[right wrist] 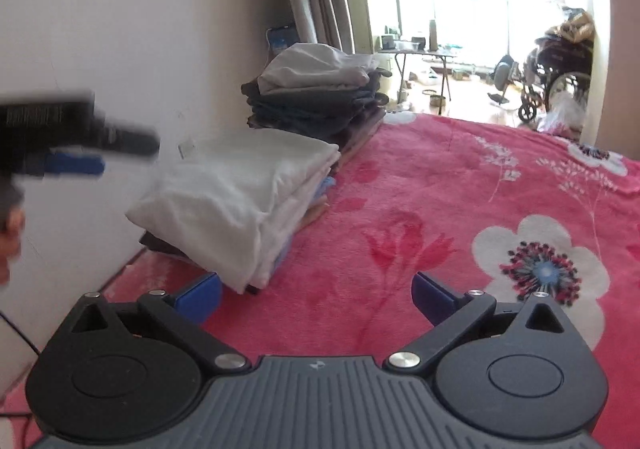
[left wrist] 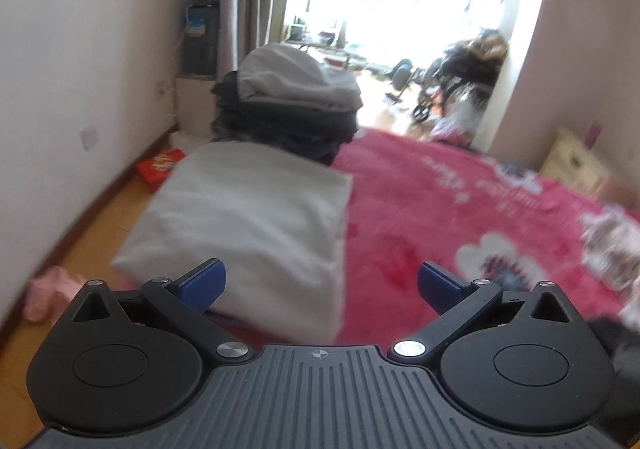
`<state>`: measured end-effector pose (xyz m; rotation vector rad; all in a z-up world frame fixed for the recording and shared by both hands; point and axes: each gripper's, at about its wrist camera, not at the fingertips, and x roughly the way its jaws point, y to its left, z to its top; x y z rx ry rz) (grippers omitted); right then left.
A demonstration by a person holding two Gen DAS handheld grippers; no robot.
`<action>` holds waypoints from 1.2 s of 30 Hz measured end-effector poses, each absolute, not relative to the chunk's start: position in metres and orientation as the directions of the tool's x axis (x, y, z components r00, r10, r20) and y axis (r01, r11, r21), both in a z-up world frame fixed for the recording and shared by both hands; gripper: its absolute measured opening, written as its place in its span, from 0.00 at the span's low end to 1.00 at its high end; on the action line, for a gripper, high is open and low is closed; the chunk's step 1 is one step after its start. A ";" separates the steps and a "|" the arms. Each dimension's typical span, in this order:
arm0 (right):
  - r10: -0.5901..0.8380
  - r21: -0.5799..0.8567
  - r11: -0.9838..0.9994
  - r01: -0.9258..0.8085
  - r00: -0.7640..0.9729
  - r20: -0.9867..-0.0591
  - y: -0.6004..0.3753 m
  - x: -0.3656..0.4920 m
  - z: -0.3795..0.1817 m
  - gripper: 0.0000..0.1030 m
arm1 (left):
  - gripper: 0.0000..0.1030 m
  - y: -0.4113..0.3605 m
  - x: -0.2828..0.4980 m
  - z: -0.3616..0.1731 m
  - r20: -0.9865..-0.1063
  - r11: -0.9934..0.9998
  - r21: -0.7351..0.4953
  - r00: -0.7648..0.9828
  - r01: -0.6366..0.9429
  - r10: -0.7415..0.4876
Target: Fold clothes
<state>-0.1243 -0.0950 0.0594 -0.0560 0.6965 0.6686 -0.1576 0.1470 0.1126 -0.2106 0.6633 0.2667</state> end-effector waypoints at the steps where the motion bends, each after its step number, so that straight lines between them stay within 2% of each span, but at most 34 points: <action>1: 0.540 0.167 0.801 -0.576 0.572 -0.618 -0.092 -0.126 0.062 1.00 | 1.00 0.146 -0.162 0.111 -0.630 0.942 -0.091 0.751 -0.323 0.197; 7: 0.451 0.112 0.846 -0.521 0.589 -0.670 -0.071 -0.134 0.067 1.00 | 1.00 0.145 -0.175 0.104 -0.648 0.907 -0.002 0.692 -0.420 0.319; 11: 0.443 0.135 0.854 -0.502 0.567 -0.694 -0.058 -0.135 0.062 1.00 | 1.00 0.147 -0.180 0.095 -0.662 0.881 0.038 0.649 -0.471 0.375; 22: 0.412 0.087 0.848 -0.522 0.548 -0.728 -0.038 -0.144 0.053 1.00 | 1.00 0.145 -0.187 0.075 -0.687 0.884 0.081 0.616 -0.460 0.384; 33: 0.450 0.071 0.802 -0.594 0.520 -0.726 -0.025 -0.154 0.054 1.00 | 1.00 0.149 -0.190 0.074 -0.690 0.871 0.096 0.598 -0.482 0.407; 36: 0.479 0.108 0.788 -0.606 0.493 -0.726 -0.027 -0.156 0.053 1.00 | 1.00 0.150 -0.190 0.074 -0.694 0.867 0.103 0.589 -0.487 0.414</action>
